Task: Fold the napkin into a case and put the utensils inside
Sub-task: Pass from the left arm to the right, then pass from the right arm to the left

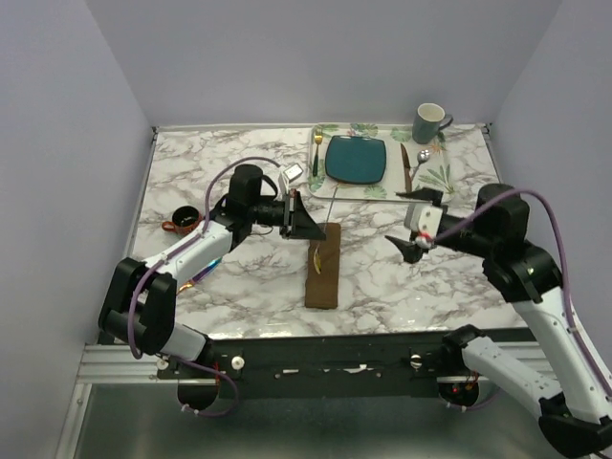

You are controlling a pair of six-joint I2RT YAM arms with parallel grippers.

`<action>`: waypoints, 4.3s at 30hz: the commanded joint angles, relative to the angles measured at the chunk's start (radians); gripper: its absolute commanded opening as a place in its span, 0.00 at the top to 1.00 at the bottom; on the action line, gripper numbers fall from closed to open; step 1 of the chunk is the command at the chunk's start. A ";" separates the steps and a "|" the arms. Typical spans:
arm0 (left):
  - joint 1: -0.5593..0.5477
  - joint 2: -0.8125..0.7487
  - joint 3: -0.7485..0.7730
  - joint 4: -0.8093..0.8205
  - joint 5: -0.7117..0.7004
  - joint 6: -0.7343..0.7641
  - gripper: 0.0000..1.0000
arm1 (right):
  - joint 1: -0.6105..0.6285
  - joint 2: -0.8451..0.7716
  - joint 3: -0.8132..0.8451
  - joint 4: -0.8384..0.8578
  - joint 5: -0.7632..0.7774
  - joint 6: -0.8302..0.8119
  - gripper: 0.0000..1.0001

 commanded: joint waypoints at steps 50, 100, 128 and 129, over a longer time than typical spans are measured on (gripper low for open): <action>-0.237 0.016 -0.141 0.521 0.205 -0.676 1.00 | 0.425 -0.190 -0.626 0.663 -0.023 -0.772 0.76; 0.050 0.080 0.228 0.089 -0.241 0.302 0.49 | 0.354 0.481 0.057 0.085 0.711 1.135 0.99; 0.094 0.391 0.434 0.067 0.003 0.363 1.00 | 0.143 0.542 0.167 0.003 0.218 1.048 0.00; 0.097 0.414 0.449 0.029 0.009 0.395 1.00 | 0.077 0.554 0.165 -0.006 0.123 1.032 0.00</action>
